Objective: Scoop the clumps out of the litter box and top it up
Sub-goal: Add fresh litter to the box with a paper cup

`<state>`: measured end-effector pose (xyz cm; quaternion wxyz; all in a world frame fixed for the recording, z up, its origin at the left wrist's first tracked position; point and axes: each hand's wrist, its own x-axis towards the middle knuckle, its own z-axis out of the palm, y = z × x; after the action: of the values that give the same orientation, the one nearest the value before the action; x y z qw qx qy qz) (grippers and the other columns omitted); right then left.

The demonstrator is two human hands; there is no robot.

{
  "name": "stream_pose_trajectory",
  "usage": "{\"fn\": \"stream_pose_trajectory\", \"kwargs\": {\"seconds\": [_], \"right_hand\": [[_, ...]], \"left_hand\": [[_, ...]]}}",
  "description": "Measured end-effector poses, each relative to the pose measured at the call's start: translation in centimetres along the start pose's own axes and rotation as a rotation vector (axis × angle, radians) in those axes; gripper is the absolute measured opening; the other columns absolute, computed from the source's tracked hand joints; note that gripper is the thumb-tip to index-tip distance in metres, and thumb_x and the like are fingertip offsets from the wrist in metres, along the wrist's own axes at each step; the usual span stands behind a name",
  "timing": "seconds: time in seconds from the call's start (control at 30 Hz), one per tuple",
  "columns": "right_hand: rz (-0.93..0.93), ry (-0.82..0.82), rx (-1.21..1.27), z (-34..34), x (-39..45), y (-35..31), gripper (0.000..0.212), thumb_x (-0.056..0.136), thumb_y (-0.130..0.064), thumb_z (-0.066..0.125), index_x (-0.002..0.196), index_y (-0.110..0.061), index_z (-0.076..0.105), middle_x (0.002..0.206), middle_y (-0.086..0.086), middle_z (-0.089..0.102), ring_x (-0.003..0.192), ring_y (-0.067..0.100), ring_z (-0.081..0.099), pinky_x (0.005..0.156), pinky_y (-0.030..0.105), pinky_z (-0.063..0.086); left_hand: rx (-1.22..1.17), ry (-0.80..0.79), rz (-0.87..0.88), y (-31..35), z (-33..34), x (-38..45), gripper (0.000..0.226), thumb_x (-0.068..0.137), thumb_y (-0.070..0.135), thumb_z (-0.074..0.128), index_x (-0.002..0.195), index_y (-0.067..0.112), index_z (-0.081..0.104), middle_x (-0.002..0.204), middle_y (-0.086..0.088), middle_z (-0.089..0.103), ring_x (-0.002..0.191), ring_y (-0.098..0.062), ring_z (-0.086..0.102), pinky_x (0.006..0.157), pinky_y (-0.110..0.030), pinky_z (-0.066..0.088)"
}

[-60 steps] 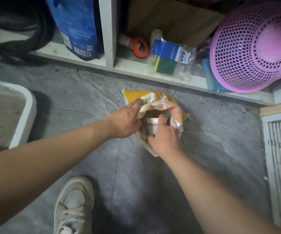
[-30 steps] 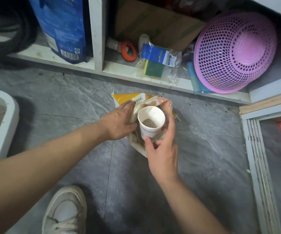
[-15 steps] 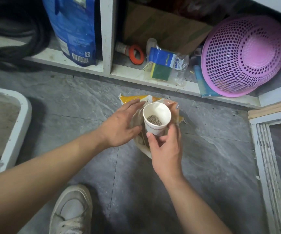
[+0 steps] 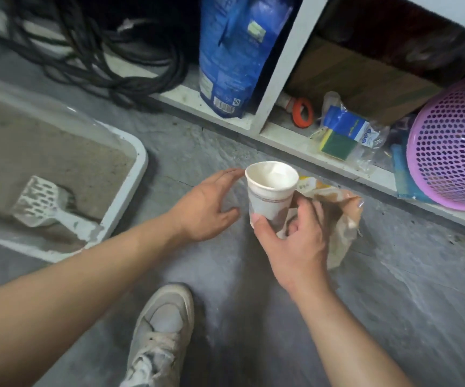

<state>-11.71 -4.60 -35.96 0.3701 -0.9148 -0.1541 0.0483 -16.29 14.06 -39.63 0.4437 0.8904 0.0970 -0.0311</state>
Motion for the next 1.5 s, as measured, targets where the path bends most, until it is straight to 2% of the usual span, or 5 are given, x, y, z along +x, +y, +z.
{"fn": "stream_pose_trajectory", "kwargs": {"seconds": [0.2, 0.33, 0.47, 1.17, 1.5], "right_hand": [[-0.142, -0.176, 0.093, 4.5, 0.5, -6.0, 0.052, 0.070, -0.046, 0.079, 0.111, -0.026, 0.053, 0.106, -0.011, 0.048, 0.093, 0.007, 0.050, 0.081, 0.025, 0.043], [-0.187, -0.291, 0.099, 7.3, 1.1, -9.5, 0.053, 0.070, -0.050, 0.078, 0.110, -0.038, 0.046, 0.109, -0.015, 0.052, 0.103, 0.009, 0.051, 0.087, 0.028, 0.043], [-0.232, -0.440, 0.082, 8.1, 2.2, -14.3, 0.054, 0.074, -0.045, 0.081, 0.111, -0.042, 0.041, 0.110, -0.018, 0.056, 0.102, 0.005, 0.054, 0.085, 0.024, 0.041], [-0.256, -0.735, 0.022, 19.1, 0.1, -16.0, 0.058, 0.084, -0.046, 0.071, 0.125, -0.022, 0.037, 0.120, -0.002, 0.057, 0.113, 0.022, 0.056, 0.088, 0.032, 0.044], [-0.247, -0.654, 0.073, 20.5, 0.2, -15.5, 0.058, 0.080, -0.042, 0.076, 0.124, -0.025, 0.042, 0.111, -0.008, 0.058, 0.100, 0.015, 0.058, 0.082, 0.029, 0.043]], "left_hand": [[0.069, 0.190, -0.126, -4.9, -5.8, -5.5, 0.077, 0.084, 0.025, 0.065, 0.154, 0.015, 0.034, 0.157, -0.004, 0.040, 0.145, -0.015, 0.036, 0.122, -0.032, 0.027], [0.009, 0.373, -0.273, -7.1, -8.5, -8.3, 0.072, 0.091, 0.019, 0.065, 0.155, 0.019, 0.033, 0.160, 0.002, 0.035, 0.144, -0.005, 0.030, 0.115, -0.009, 0.015], [0.001, 0.464, -0.437, -7.9, -11.5, -10.7, 0.072, 0.091, 0.022, 0.064, 0.155, 0.017, 0.033, 0.161, -0.003, 0.034, 0.146, -0.020, 0.035, 0.118, -0.027, 0.025], [0.584, -0.049, -0.459, -13.4, -9.8, -16.9, 0.074, 0.079, 0.079, 0.044, 0.133, 0.029, 0.054, 0.134, 0.002, 0.056, 0.129, -0.023, 0.048, 0.101, -0.042, 0.045], [0.507, 0.190, -0.333, -14.6, -13.1, -17.5, 0.051, 0.090, 0.061, 0.053, 0.125, 0.024, 0.060, 0.118, 0.003, 0.063, 0.112, -0.020, 0.056, 0.089, -0.039, 0.052]]}}
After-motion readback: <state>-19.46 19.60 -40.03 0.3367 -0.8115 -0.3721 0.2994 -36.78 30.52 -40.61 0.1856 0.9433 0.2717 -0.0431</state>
